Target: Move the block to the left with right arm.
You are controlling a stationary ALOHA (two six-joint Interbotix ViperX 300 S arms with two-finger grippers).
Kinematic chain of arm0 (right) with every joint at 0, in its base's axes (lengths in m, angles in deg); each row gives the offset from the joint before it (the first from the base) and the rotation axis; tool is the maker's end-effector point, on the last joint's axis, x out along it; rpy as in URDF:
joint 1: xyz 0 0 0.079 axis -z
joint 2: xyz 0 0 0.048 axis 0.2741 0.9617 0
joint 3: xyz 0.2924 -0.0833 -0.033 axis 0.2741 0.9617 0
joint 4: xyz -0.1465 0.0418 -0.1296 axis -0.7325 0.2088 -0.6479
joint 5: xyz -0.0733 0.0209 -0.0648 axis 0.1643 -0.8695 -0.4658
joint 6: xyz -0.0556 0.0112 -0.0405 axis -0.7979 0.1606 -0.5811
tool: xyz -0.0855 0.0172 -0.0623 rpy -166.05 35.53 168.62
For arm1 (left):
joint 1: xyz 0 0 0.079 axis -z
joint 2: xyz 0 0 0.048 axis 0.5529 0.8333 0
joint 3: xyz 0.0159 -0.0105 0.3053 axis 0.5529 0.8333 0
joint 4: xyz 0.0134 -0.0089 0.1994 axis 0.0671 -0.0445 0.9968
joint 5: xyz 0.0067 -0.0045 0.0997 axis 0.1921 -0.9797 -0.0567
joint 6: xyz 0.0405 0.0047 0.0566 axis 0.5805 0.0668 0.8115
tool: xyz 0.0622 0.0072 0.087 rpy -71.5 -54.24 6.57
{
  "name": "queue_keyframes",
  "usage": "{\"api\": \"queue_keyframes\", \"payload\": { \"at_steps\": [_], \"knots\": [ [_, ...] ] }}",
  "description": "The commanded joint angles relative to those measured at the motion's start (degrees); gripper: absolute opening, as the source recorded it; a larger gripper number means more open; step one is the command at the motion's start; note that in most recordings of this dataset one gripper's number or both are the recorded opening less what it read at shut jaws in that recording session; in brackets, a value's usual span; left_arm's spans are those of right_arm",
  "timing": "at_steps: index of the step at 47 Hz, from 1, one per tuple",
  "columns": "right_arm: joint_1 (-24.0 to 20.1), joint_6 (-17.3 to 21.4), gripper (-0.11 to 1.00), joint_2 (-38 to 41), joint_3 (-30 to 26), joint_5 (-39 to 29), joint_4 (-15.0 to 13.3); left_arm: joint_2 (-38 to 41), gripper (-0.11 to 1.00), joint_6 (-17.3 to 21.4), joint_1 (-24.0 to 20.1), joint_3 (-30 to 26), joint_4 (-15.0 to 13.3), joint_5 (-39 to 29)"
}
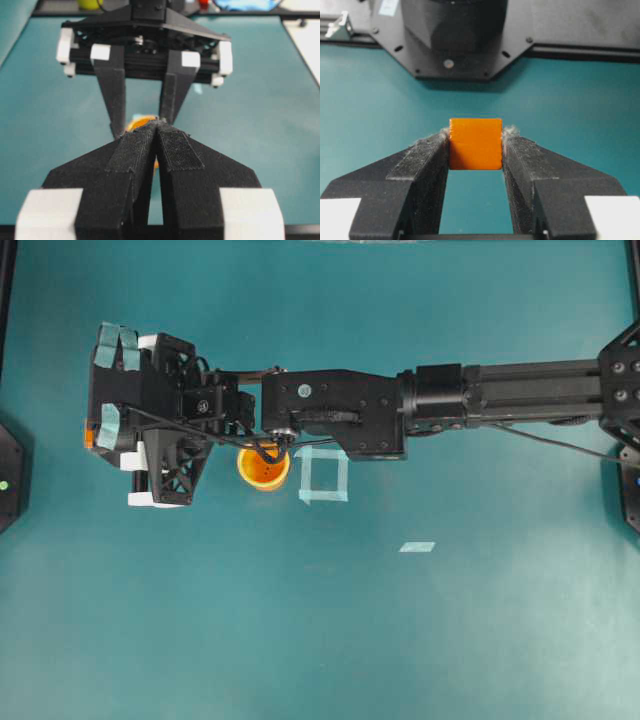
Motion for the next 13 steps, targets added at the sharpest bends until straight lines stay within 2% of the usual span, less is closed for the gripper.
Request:
{"api": "queue_keyframes", "payload": {
  "at_steps": [1,13],
  "knots": [
    [-0.2,0.1,0.39,-1.3,-1.5,0.6,0.0,0.4,0.00,0.1,-0.1,-1.5,0.2,0.4],
    [-0.2,0.1,0.39,-1.2,-1.5,0.6,-0.2,0.4,0.00,0.2,-0.1,-1.5,0.2,0.4]
  ]
}}
